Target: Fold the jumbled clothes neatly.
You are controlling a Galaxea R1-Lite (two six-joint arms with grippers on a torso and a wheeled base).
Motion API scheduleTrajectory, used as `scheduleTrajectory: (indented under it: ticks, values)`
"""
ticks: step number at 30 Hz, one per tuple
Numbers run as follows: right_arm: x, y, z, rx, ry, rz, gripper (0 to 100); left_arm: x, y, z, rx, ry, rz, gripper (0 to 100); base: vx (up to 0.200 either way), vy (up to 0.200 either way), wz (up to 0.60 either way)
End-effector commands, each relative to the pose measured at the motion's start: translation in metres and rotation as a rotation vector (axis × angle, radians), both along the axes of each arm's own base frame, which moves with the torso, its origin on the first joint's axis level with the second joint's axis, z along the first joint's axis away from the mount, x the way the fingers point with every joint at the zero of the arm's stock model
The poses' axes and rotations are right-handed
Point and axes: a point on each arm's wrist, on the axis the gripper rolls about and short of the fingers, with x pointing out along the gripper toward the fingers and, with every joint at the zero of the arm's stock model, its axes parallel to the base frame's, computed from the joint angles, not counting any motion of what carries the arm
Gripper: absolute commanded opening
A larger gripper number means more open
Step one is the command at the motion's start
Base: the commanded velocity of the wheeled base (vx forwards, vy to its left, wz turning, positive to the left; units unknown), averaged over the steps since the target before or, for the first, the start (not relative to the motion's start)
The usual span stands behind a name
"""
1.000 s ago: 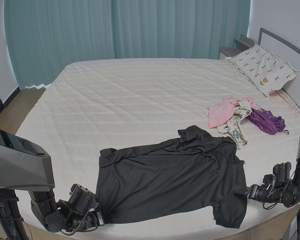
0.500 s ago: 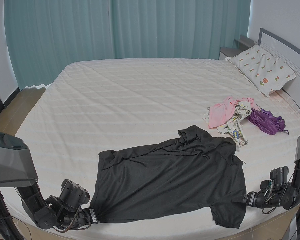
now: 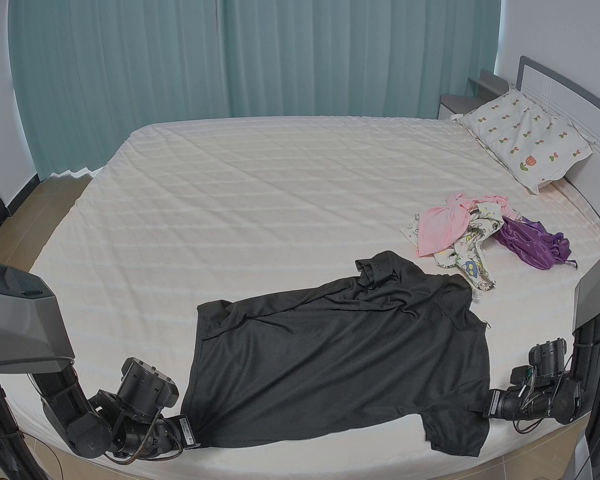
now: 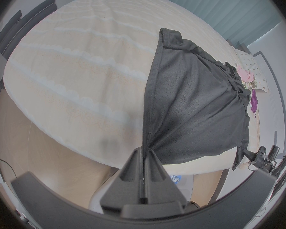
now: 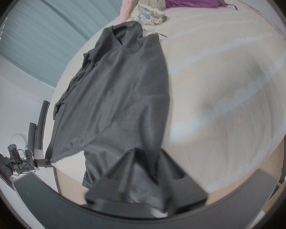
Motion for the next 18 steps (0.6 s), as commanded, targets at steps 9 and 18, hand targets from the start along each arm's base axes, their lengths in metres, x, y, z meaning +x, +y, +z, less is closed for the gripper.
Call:
scheduleTrajectory:
  ticks: [9, 18]
  values:
    - [-0.024, -0.024, 0.011, -0.109, 0.091, 0.067, 0, -0.007, 0.004, -0.003, 0.018, 0.031, -0.005, 0, 0.000, 0.000, 0.00]
    - [-0.036, -0.032, 0.018, -0.155, 0.123, 0.117, 0, -0.023, 0.010, -0.007, 0.069, 0.080, -0.067, 0, 0.000, 0.000, 0.00]
